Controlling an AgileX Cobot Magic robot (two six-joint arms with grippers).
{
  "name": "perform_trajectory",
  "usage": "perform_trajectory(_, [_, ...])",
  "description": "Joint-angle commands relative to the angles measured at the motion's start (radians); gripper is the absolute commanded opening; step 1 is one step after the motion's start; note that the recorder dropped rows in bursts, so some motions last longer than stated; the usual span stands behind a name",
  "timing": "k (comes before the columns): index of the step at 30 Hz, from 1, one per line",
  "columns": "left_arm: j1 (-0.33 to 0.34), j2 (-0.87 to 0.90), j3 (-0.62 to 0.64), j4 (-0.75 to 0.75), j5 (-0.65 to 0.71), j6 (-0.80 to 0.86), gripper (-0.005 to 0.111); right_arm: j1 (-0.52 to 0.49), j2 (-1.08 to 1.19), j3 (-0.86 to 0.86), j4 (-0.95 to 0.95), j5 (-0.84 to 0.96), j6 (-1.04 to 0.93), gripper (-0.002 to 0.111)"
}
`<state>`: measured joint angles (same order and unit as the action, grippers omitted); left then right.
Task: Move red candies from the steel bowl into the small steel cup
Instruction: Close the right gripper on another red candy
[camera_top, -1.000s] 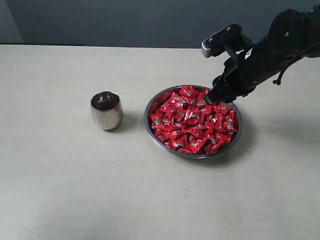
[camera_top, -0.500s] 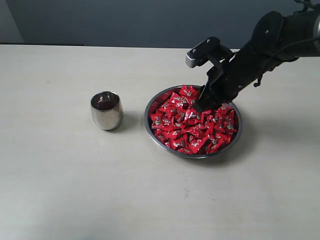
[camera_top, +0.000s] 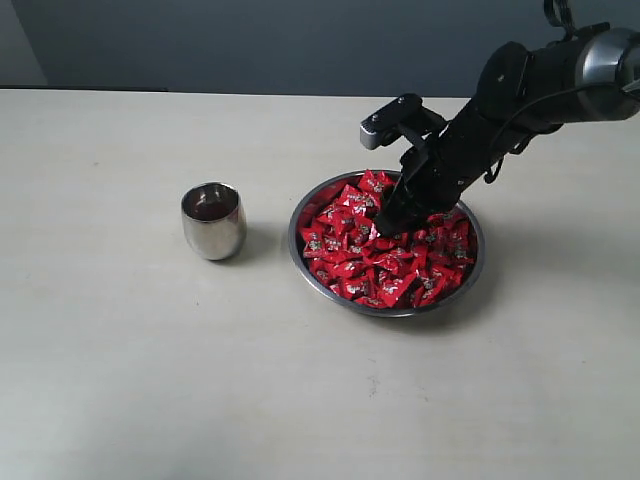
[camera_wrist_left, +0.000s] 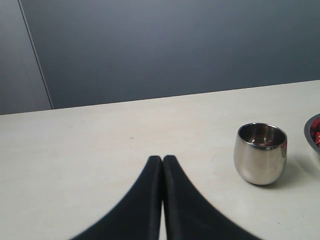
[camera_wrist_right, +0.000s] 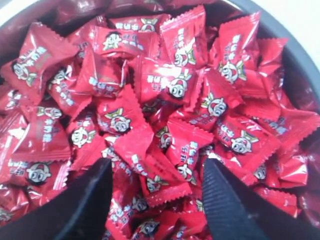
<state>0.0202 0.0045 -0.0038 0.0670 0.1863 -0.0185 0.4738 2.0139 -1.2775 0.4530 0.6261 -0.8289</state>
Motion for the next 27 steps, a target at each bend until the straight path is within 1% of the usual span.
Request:
perform_trajectory(1, [-0.003, -0.004, 0.004, 0.001, -0.005, -0.001, 0.000, 0.000, 0.009, -0.004, 0.002, -0.013, -0.009, 0.044])
perform_trajectory(3, [-0.003, -0.004, 0.004, 0.001, -0.005, -0.001, 0.000, 0.000, 0.009, -0.004, 0.004, -0.034, -0.009, 0.035])
perform_trajectory(4, [-0.003, -0.004, 0.004, 0.001, -0.005, -0.001, 0.000, 0.000, 0.009, -0.004, 0.013, -0.041, -0.009, 0.034])
perform_trajectory(12, [-0.003, -0.004, 0.004, 0.001, -0.008, -0.001, 0.000, 0.005, 0.009, -0.004, 0.028, -0.036, -0.009, 0.034])
perform_trajectory(17, [-0.003, -0.004, 0.004, 0.001, -0.008, -0.001, 0.000, 0.005, 0.013, -0.004, 0.030, -0.022, -0.009, 0.041])
perform_trajectory(27, [-0.003, -0.004, 0.004, 0.001, -0.006, -0.001, 0.000, 0.005, 0.052, -0.004, 0.026, -0.032, -0.009, 0.041])
